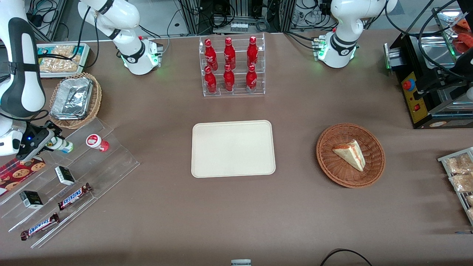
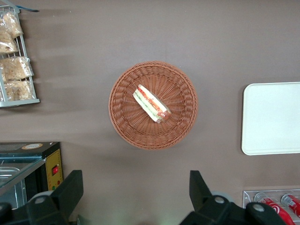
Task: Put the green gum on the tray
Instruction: 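Lift the green gum tub and carry it over the cream tray, then lower the gum tub onto the tray and open the right gripper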
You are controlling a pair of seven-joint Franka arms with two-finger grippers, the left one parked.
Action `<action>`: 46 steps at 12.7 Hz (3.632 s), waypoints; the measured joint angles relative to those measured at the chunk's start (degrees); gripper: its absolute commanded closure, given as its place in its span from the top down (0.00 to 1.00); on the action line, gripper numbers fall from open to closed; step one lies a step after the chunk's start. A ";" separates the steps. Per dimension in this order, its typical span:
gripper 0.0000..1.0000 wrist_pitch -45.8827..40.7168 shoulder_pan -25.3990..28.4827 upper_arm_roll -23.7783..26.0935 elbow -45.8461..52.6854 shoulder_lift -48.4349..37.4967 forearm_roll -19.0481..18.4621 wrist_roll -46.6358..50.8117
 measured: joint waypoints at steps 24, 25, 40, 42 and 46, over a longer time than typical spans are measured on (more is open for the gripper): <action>0.00 -6.55 49.77 1.06 18.85 13.21 6.73 85.96; 0.00 -3.98 51.24 1.06 19.18 14.73 6.74 88.59; 0.00 8.95 58.94 0.87 28.77 33.14 6.74 103.76; 0.15 9.09 58.95 0.86 28.84 33.50 6.74 103.78; 1.00 10.06 58.95 0.83 28.87 34.15 6.74 103.78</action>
